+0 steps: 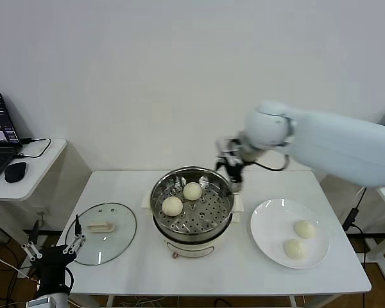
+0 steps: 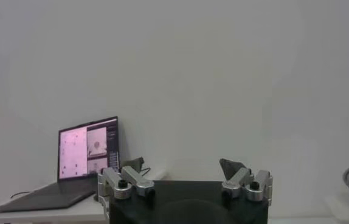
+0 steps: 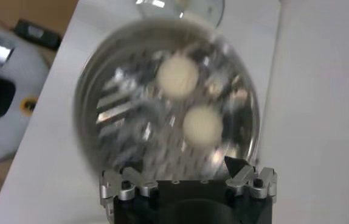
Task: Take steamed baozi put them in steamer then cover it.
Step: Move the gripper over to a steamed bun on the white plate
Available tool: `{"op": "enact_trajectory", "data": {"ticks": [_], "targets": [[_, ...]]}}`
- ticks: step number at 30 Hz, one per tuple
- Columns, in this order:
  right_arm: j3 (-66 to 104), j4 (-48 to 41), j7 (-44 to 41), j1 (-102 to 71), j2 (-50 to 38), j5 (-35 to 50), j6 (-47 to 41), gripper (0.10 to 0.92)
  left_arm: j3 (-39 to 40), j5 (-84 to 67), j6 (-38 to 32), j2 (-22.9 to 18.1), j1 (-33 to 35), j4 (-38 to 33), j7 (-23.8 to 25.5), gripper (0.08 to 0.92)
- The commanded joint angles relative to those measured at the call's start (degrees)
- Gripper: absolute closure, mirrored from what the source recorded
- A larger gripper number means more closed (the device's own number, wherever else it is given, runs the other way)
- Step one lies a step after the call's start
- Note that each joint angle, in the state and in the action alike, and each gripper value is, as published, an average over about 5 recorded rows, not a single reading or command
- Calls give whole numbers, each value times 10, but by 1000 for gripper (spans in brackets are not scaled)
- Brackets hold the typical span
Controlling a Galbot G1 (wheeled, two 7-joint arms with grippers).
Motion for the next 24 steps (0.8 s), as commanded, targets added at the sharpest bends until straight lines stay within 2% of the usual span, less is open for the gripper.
{"op": "enact_trajectory", "data": {"ticks": [1, 7, 13, 24], "targets": [[28, 83, -72, -73, -242, -148, 107, 202, 2, 1, 0, 1, 2, 0, 0, 177], [165, 95, -47, -272, -316, -218, 120, 203, 4, 5, 0, -1, 6, 4, 0, 177], [321, 98, -22, -487, -350, -267, 125, 203, 8, 12, -1, -3, 10, 9, 0, 177], [346, 46, 14, -548, -284, -301, 120, 203, 6, 15, -1, -8, 15, 7, 0, 177]]}}
